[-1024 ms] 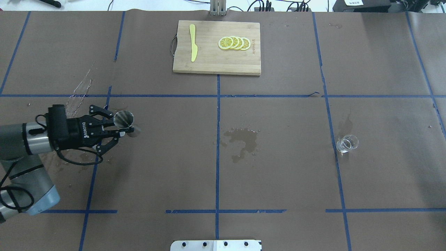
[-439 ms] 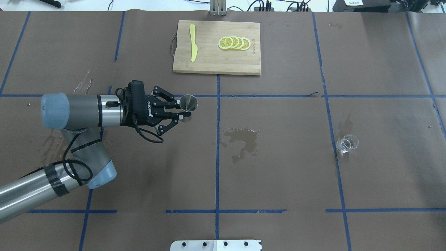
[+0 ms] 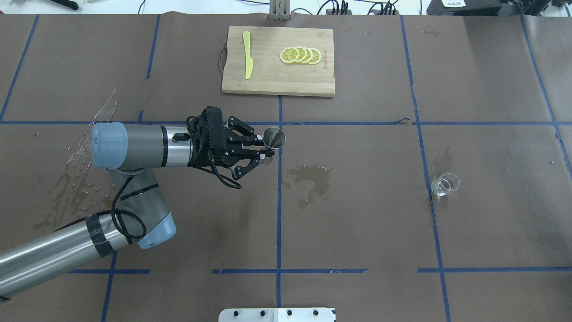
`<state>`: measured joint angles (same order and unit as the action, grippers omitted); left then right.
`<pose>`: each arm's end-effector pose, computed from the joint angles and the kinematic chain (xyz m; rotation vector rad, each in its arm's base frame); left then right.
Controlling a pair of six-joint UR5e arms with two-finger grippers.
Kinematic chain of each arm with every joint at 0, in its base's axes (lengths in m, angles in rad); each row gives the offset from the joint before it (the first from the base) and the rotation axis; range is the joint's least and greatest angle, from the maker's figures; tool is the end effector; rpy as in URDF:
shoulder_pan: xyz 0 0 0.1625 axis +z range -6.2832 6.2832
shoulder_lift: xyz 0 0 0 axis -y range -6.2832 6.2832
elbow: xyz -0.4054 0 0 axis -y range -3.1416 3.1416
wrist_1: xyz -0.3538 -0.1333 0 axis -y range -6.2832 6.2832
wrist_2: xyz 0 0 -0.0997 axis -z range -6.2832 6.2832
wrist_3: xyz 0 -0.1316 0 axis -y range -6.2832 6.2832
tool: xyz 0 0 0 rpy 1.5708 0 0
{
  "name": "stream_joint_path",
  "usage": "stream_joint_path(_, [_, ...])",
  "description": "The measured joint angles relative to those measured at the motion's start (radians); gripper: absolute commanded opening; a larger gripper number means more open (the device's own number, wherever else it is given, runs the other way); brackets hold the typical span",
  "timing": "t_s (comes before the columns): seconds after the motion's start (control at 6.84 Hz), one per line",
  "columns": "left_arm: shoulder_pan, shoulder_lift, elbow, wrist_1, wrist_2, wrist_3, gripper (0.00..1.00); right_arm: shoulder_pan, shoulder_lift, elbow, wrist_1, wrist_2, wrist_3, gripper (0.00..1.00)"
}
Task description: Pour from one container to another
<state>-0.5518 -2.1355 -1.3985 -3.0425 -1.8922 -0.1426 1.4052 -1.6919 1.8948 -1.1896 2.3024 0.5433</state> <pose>0.4923 -0.4108 0.2381 1.4898 1.2564 0.8937 -0.0269 -0.4363 0.5203 0.2760 -0.8586 0.1382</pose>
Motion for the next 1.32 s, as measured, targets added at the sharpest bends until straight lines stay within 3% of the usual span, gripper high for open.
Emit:
stream_joint_path(0.29, [0.019,-0.008,0.001,0.002,0.015,-0.024,0.0,-0.195,0.048,0.05,0.072,-0.175,0.297,1.0])
stream_joint_path(0.73, [0.021,-0.005,0.001,0.002,0.018,-0.038,0.0,-0.511,0.05,0.191,0.079,-0.564,0.615,1.0])
stream_joint_path(1.02, [0.02,-0.004,0.001,0.002,0.018,-0.043,0.0,-0.776,-0.027,0.251,0.083,-0.953,0.751,0.99])
stream_joint_path(1.32, [0.019,-0.003,0.001,0.002,0.018,-0.047,0.0,-1.025,-0.082,0.251,0.085,-1.335,0.87,0.98])
